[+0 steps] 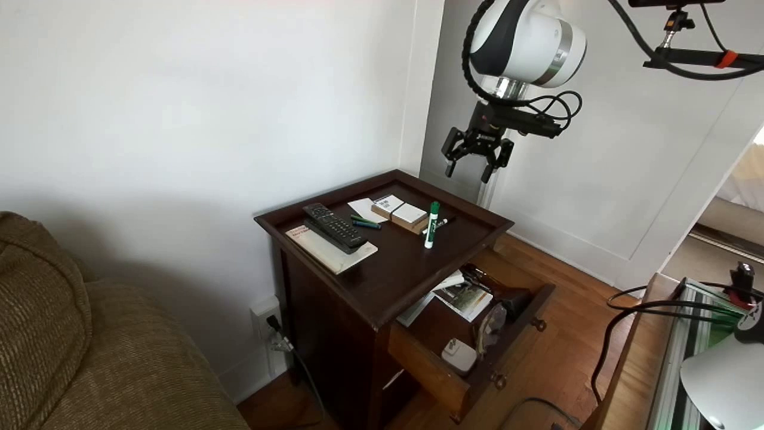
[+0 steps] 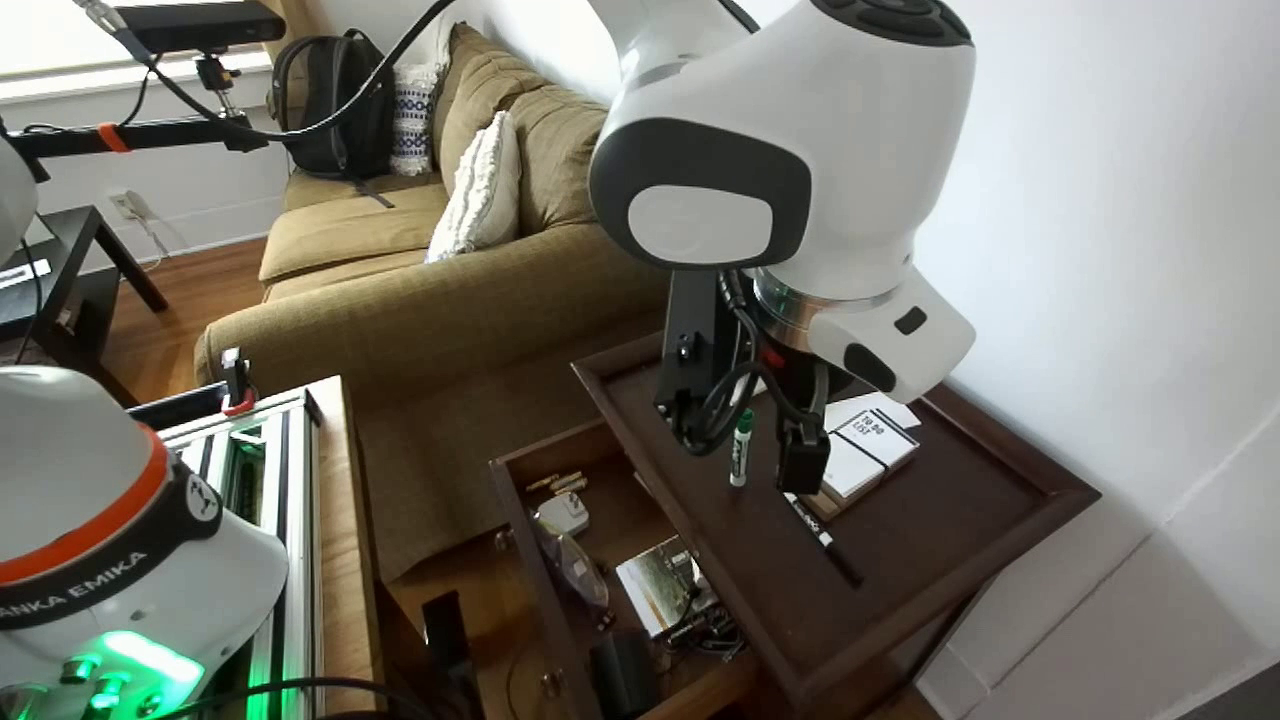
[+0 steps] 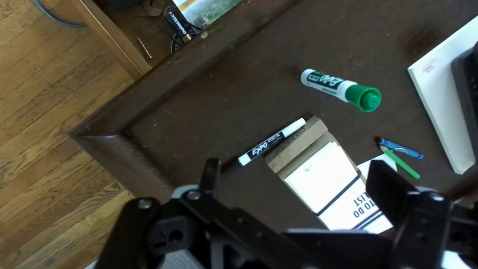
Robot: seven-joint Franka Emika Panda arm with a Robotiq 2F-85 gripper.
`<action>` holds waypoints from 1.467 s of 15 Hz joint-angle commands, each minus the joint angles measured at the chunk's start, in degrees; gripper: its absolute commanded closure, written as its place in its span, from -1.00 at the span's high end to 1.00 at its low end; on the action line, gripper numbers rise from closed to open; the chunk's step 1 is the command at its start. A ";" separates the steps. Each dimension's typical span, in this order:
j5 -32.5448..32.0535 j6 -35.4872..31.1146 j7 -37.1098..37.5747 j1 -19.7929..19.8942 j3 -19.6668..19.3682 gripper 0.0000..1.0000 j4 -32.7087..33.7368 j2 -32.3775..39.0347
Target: Place the black marker on the notepad
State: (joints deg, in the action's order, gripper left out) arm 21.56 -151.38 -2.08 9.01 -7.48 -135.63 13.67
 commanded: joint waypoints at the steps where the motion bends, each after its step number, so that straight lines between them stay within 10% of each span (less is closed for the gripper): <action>1: -0.91 -0.99 2.24 0.88 0.11 1.00 0.75 1.48; 22: -0.21 7.01 26.71 2.53 -2.70 1.00 22.44 26.55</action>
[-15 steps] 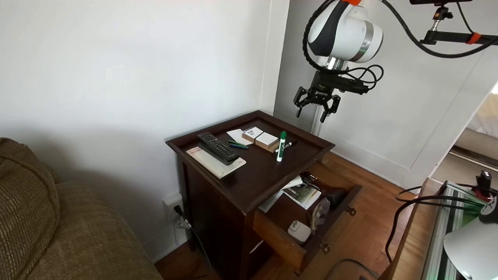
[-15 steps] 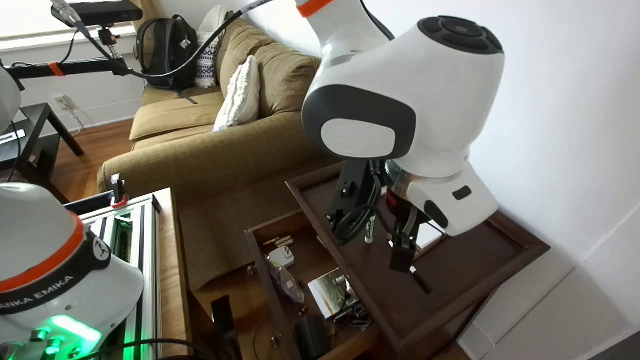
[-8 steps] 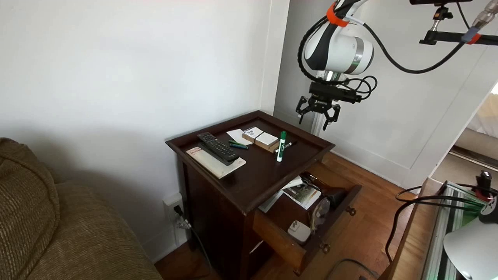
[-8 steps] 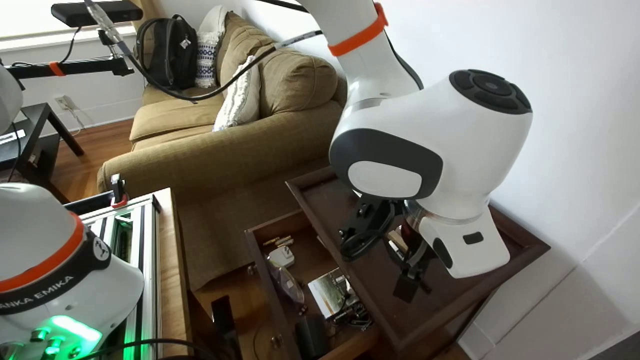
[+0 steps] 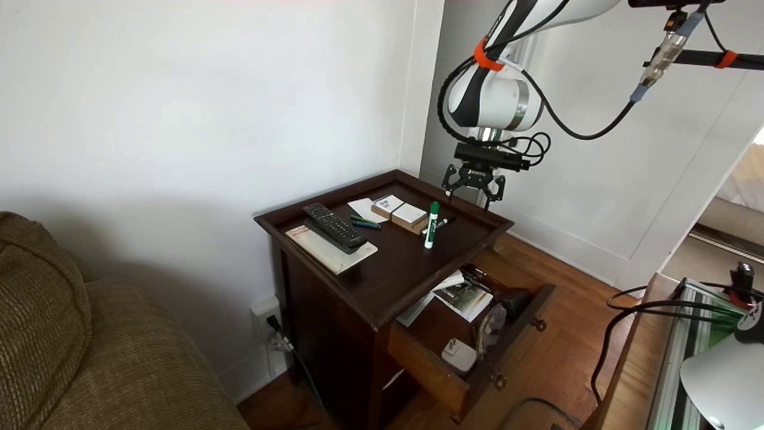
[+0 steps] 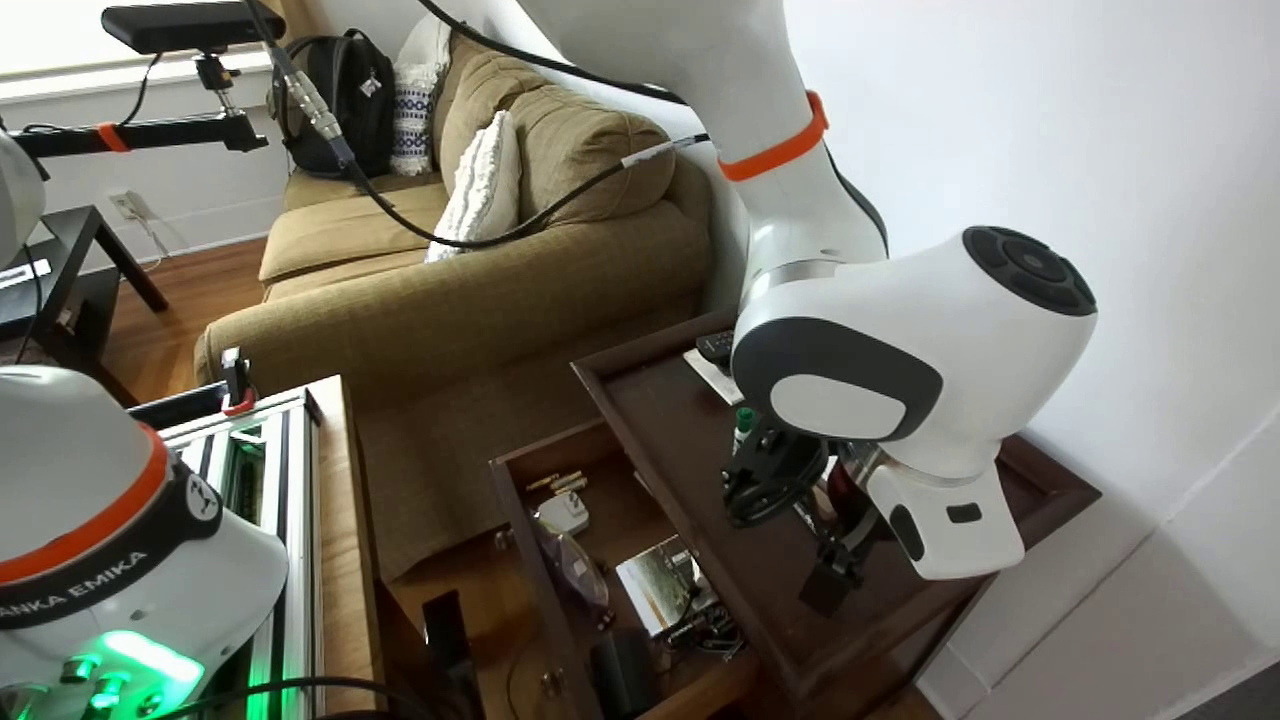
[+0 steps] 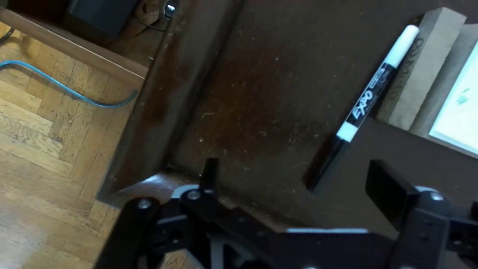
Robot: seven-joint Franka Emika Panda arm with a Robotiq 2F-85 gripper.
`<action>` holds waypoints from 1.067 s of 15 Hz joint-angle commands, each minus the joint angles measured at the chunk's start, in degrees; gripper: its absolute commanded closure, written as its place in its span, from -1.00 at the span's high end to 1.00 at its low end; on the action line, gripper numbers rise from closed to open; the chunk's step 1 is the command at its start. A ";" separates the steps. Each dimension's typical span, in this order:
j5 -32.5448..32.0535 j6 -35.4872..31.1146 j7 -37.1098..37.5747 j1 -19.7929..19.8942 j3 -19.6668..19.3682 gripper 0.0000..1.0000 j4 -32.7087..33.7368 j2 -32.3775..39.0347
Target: Place the black marker on the notepad
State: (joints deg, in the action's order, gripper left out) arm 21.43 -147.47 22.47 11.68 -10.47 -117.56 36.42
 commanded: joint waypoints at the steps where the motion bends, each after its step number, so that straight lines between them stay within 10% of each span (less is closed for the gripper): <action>1: 0.03 3.75 2.14 -0.02 0.48 1.00 5.31 4.70; 8: 0.10 5.65 4.57 -0.57 0.21 0.91 9.49 8.68; 16: 0.48 5.31 5.28 -0.31 0.41 -0.40 11.64 10.24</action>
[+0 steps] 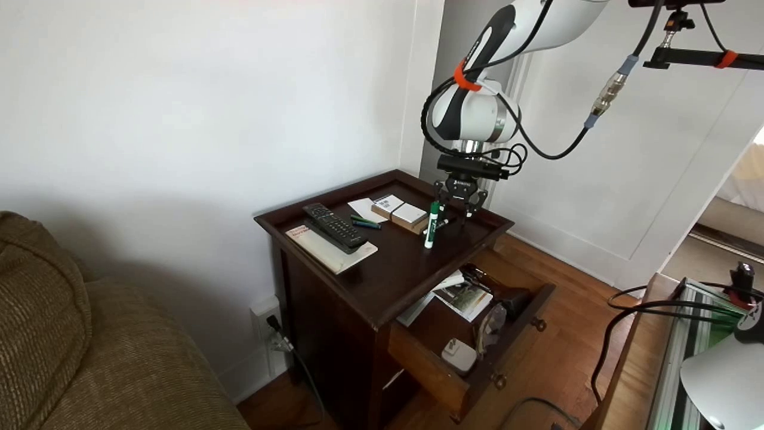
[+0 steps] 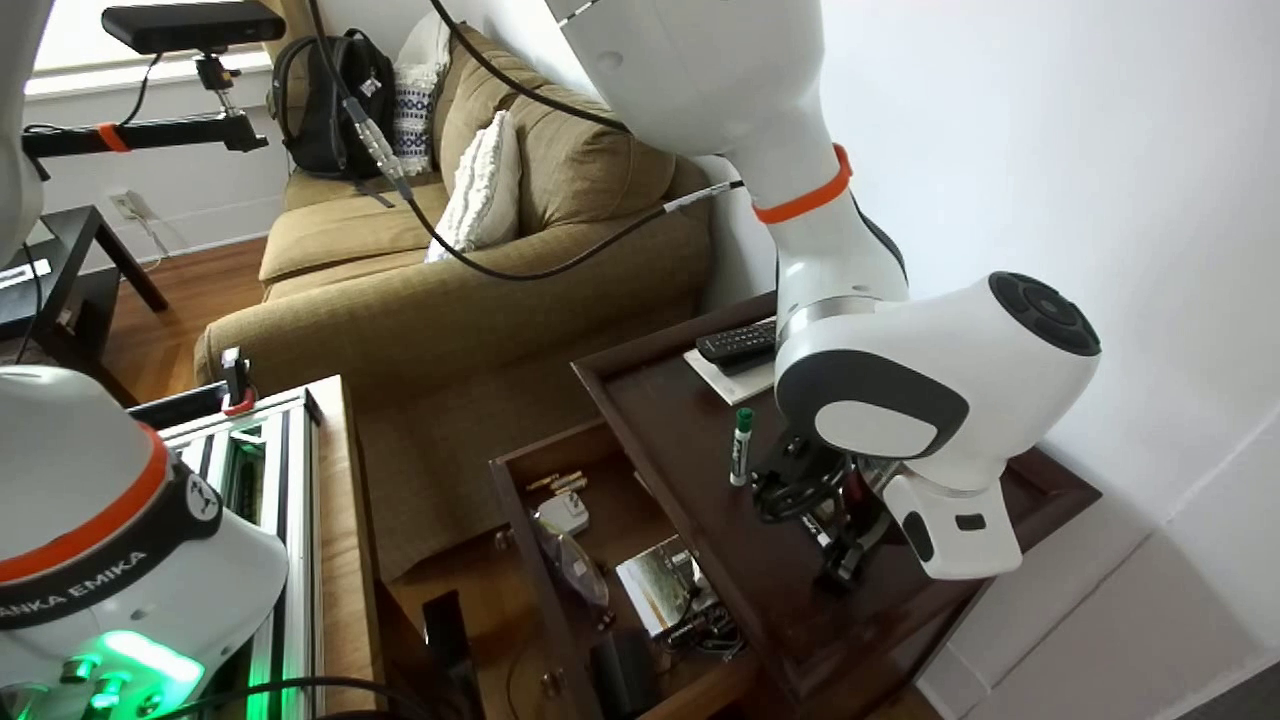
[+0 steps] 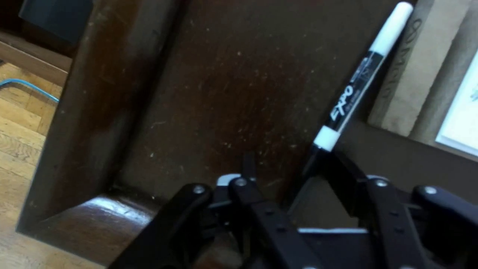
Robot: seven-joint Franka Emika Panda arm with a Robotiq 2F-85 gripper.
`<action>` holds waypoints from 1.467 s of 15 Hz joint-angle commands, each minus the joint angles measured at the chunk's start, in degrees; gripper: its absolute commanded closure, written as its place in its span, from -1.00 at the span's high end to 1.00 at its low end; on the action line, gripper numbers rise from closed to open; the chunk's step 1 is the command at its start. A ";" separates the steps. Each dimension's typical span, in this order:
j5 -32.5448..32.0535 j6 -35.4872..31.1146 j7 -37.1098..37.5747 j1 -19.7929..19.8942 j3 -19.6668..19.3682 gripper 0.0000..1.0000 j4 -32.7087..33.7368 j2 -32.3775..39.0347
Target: Place the black marker on the notepad
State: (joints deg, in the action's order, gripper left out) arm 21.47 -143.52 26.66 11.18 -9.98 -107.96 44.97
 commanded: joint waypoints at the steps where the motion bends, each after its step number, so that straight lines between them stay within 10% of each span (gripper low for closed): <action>1: 0.40 1.24 1.19 0.18 -0.13 -0.53 2.19 1.71; 5: 0.15 0.86 1.70 0.10 -0.51 -1.00 2.67 2.02; 22: 6.64 -1.36 0.30 3.15 3.05 -0.93 2.31 -1.97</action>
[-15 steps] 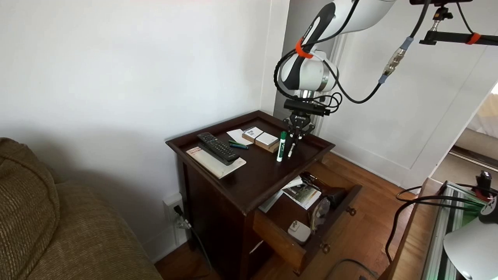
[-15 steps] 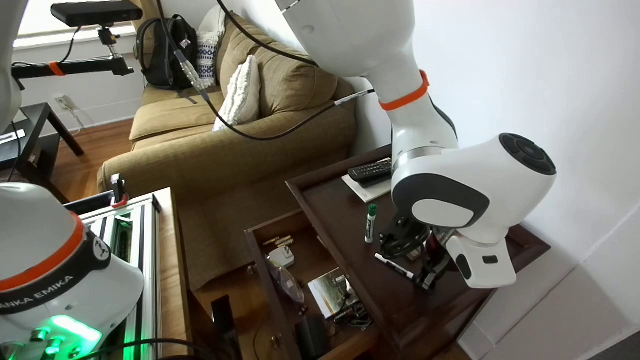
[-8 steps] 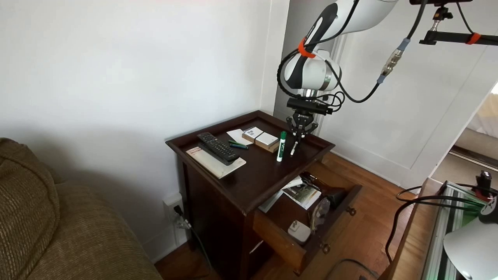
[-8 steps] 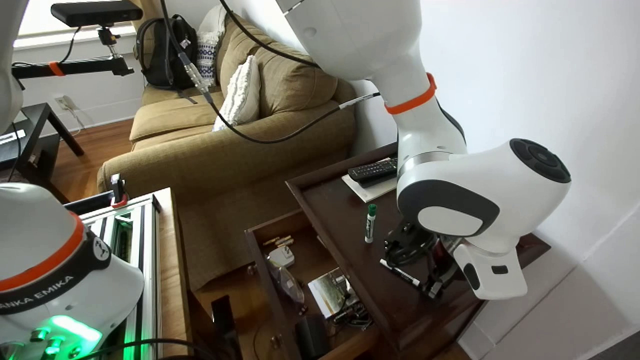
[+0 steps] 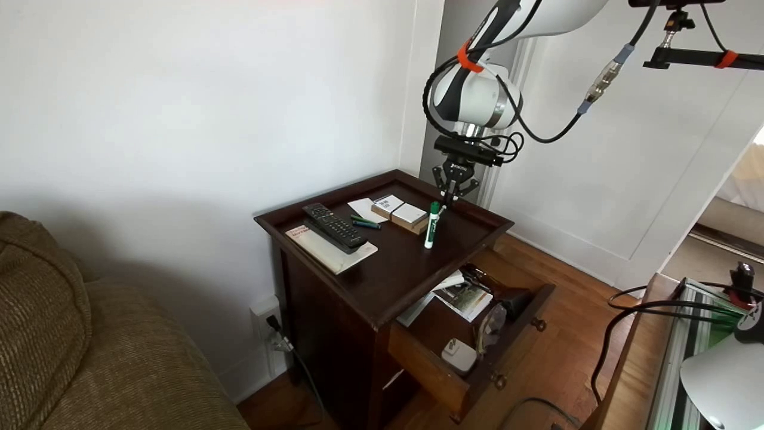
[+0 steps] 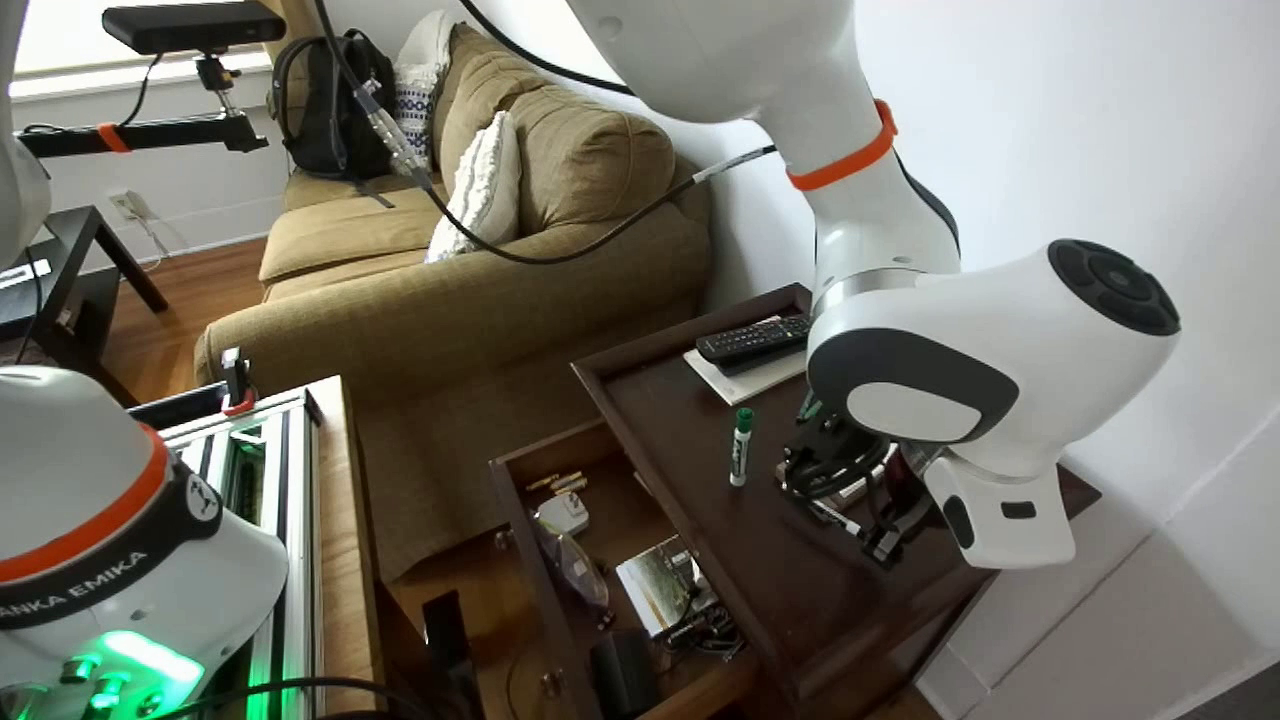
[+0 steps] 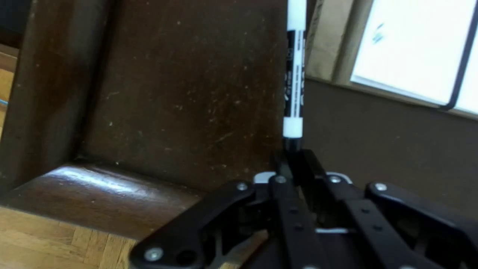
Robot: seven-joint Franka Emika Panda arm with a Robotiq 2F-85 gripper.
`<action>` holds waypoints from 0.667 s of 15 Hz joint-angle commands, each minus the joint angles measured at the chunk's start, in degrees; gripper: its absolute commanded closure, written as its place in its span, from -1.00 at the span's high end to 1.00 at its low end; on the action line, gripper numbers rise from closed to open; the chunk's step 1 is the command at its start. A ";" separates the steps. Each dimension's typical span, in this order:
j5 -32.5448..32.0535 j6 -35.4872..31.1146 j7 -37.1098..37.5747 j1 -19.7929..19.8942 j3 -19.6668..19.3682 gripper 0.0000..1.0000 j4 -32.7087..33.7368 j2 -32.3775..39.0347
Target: Place the black marker on the notepad
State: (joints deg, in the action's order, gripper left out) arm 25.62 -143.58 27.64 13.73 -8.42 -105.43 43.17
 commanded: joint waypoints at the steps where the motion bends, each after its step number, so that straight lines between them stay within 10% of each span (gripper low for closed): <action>1: 2.82 -1.82 -0.26 0.25 1.56 -0.93 -0.16 0.00; 10: 7.29 -2.99 4.04 -0.74 2.71 -0.93 0.05 0.60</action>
State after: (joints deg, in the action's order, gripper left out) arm 30.77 -145.27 29.71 13.37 -5.89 -105.30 43.12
